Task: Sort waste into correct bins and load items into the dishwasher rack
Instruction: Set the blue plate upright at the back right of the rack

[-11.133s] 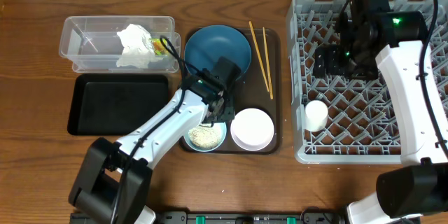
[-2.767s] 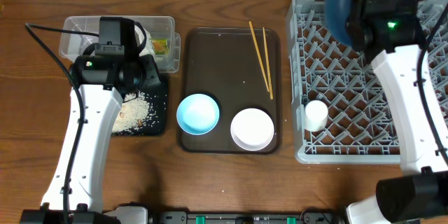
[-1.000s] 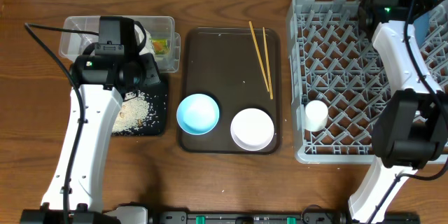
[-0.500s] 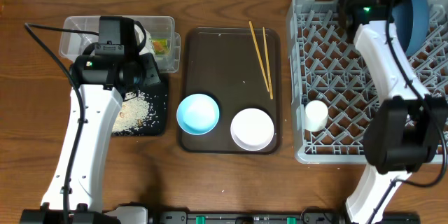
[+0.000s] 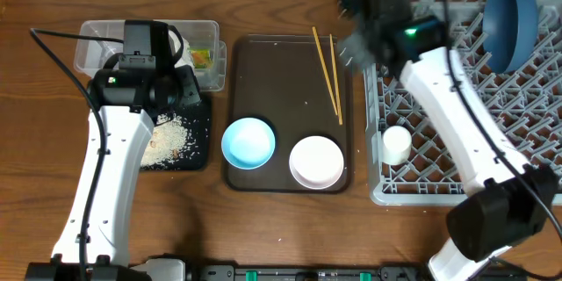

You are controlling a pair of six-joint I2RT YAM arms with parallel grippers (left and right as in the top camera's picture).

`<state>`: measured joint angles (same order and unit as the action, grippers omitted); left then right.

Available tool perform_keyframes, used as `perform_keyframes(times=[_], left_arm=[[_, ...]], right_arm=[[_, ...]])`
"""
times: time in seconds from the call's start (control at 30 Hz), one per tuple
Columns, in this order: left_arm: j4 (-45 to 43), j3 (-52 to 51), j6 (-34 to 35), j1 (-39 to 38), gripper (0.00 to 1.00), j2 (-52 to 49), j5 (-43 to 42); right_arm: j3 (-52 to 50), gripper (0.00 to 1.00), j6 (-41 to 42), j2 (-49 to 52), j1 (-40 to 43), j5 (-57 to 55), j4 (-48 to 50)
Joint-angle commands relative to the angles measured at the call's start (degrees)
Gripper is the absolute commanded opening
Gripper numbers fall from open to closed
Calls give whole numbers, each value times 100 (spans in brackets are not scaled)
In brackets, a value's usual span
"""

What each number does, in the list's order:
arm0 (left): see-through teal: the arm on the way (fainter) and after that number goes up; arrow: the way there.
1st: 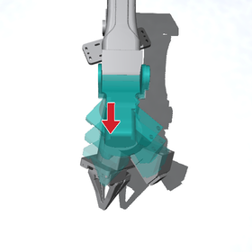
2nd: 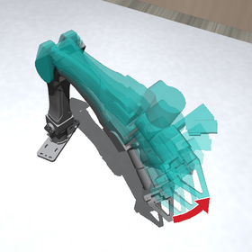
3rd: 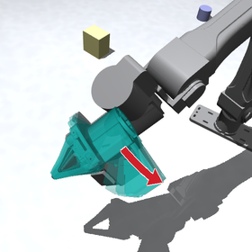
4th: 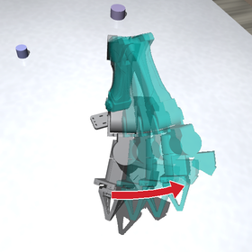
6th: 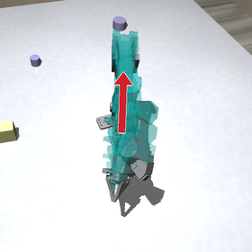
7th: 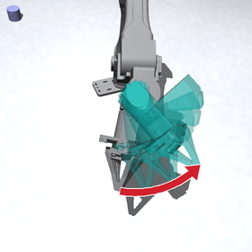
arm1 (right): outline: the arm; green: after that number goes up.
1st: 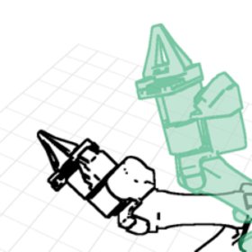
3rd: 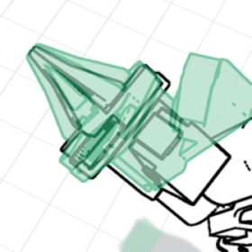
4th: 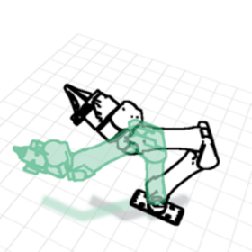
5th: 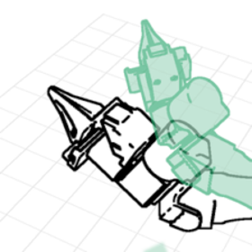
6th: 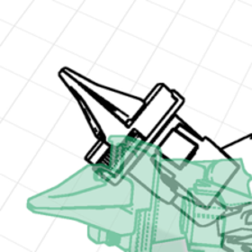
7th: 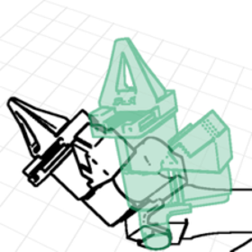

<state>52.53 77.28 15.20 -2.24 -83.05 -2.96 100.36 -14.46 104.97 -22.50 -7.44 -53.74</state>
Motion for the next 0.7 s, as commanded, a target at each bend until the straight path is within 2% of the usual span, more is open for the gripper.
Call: perform_keyframes(times=[0.0,0.23,0.3,0.57,0.67], left_arm=[[35,-17,-28,31,43,-24,70],[28,-17,-28,31,43,-24,70],[31,-17,-28,31,43,-24,68],[28,-17,-28,31,44,-24,68],[28,-17,-28,31,44,-24,68]], right_arm=[[-105,82,437,111,-144,2059,-496],[-1110,75,435,125,-271,2267,-890],[-1392,70,435,125,-271,2299,-890],[-2273,53,435,125,-334,2636,-625],[-2594,51,437,125,-402,2634,-389]])
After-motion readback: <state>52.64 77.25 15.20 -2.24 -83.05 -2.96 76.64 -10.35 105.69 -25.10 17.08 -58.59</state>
